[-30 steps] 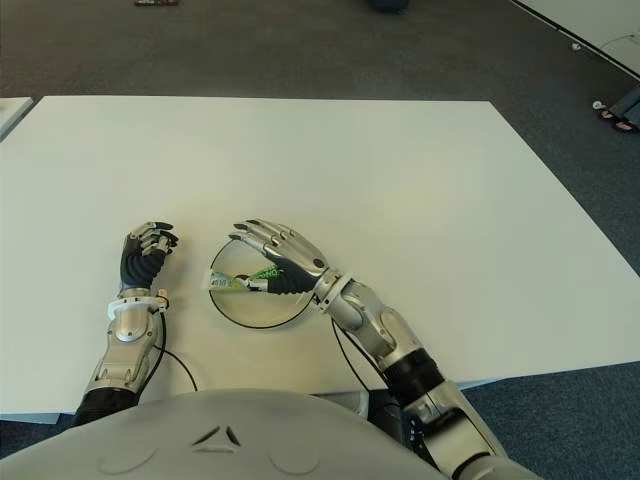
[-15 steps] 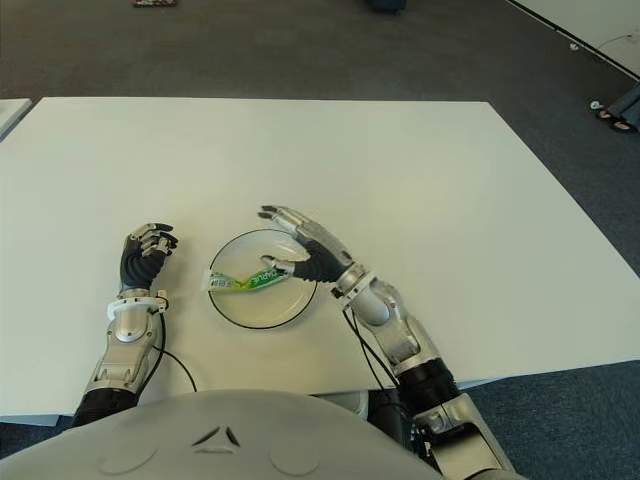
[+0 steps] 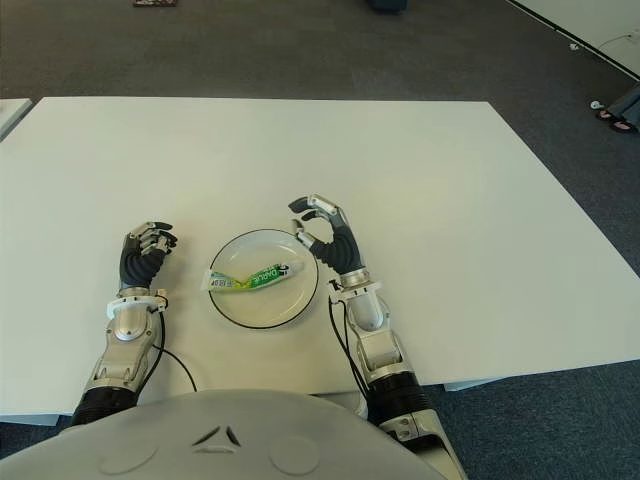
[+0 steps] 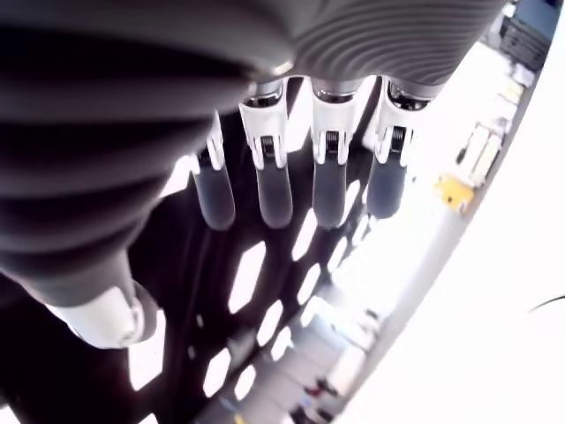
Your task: Put the toothpaste on the table into the plate.
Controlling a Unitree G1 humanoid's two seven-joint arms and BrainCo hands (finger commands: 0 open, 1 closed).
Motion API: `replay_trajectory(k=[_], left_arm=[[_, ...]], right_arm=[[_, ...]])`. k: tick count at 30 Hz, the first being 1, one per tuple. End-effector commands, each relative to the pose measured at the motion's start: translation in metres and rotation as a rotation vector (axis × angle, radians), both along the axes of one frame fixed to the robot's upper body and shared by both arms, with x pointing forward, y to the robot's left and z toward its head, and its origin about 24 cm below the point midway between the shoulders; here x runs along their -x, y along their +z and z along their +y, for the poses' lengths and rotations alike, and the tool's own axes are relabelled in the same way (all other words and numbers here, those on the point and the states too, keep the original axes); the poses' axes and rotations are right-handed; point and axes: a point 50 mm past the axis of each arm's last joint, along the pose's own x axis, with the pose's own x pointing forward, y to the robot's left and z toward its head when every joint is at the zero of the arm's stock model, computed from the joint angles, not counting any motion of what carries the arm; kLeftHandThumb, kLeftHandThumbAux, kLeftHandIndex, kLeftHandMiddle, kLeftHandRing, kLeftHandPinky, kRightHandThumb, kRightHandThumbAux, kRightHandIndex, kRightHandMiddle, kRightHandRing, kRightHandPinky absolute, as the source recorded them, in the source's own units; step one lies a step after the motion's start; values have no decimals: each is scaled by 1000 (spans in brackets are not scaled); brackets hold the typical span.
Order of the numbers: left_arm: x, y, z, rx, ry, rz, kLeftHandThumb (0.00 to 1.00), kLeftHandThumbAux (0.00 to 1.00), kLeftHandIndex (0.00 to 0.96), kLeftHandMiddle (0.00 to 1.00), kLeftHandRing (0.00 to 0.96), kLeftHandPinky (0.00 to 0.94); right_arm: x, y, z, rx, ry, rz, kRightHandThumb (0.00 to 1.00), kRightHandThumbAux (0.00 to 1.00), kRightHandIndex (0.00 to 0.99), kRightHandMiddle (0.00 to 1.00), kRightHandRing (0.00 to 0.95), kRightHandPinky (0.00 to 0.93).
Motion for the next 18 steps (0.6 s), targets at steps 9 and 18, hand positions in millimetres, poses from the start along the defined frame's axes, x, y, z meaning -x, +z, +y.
replay_trajectory(k=[9,18], left_arm=[[-2,-2,2,6,4,8,707,722,429,549,537,501],[-2,-2,3,1,4,6,705,722,428,544,535,491]], right_arm=[[-3,-11,-9,-103,-205,28,699,728,427,645,630,608],[-6,-22,-15,-118,-276,93,701,728,428,610,581,520]])
